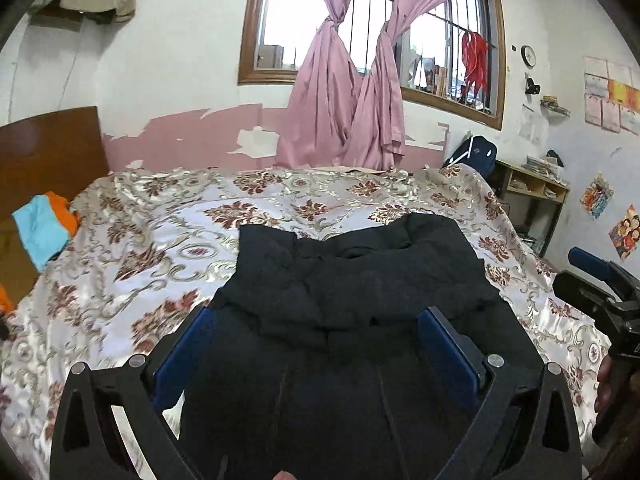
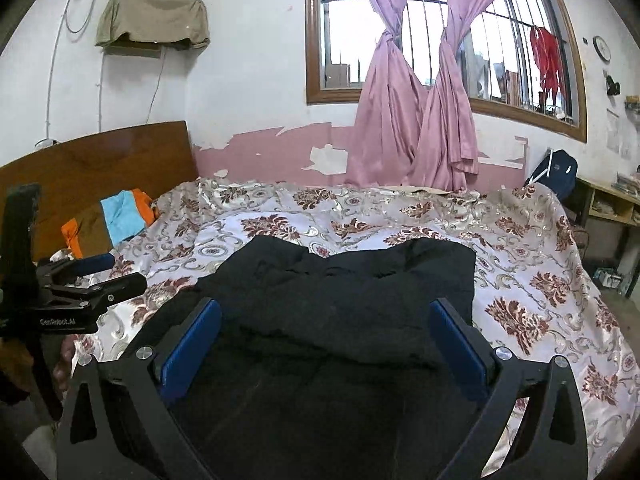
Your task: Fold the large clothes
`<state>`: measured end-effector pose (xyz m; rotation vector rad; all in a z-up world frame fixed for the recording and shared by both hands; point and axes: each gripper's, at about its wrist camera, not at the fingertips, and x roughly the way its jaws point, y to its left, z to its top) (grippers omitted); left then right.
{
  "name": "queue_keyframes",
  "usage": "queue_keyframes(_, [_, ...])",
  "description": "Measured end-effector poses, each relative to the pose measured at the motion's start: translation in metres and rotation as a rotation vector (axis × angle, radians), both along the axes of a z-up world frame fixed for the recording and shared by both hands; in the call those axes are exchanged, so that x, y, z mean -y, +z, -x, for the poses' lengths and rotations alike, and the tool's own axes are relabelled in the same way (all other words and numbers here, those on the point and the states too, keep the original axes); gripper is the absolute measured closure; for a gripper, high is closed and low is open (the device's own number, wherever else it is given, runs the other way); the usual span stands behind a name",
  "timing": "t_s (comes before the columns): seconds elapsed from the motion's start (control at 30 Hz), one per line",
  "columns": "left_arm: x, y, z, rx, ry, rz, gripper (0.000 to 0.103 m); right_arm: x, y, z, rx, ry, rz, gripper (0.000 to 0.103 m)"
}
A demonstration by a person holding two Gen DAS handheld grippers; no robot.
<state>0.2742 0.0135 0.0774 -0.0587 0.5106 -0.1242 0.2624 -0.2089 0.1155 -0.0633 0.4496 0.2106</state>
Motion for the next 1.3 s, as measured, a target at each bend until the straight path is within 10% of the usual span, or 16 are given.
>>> queue_keyframes(0.63, [-0.002, 0.008, 0.128, 0.024, -0.002, -0.154, 0.0, -0.001, 0.005, 0.14, -0.001, -0.002, 0.001, 0.002])
queue_keyframes(1.3, [-0.016, -0.117, 0.177, -0.222, -0.062, -0.237, 0.0, 0.024, -0.094, 0.199, -0.205, -0.052, 0.238, 0.002])
